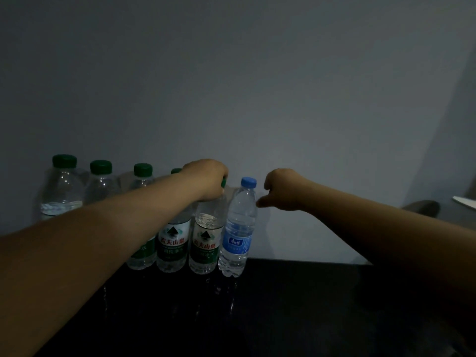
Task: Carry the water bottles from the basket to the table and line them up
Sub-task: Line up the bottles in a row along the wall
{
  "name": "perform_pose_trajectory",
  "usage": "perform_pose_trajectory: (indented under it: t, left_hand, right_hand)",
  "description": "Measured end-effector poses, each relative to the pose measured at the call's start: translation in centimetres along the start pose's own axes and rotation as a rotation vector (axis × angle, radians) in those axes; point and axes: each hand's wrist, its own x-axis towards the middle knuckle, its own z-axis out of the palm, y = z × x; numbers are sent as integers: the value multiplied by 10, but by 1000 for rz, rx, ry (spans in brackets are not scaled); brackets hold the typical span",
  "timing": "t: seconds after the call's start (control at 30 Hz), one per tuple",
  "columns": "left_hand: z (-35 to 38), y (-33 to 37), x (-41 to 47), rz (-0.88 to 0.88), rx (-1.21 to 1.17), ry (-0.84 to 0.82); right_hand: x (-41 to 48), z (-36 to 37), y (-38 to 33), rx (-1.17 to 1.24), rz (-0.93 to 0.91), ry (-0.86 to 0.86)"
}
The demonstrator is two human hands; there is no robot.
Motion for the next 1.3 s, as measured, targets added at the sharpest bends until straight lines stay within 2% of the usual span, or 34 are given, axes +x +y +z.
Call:
perform_pose_trajectory:
  t: [0.33, 0.47, 0.6, 1.0, 1.3]
  left_hand:
    - [-5, 6, -8, 12, 71, -13]
    - [-17, 14, -23, 32, 66, 49]
    - [-38, 26, -46, 81, 23, 95]
    - [-77, 90, -175, 288, -116, 39]
    - [-92, 146, -234, 440, -149, 64]
  right_hand:
    - [-57, -19, 3, -71, -47, -140]
    - [-84, -40, 4, -102, -33, -153]
    - [-113, -59, 4, -120, -27, -141]
    - [-253, -109, 6, -101, -21, -66]
    - [-343, -132, 21, -134, 16, -26]
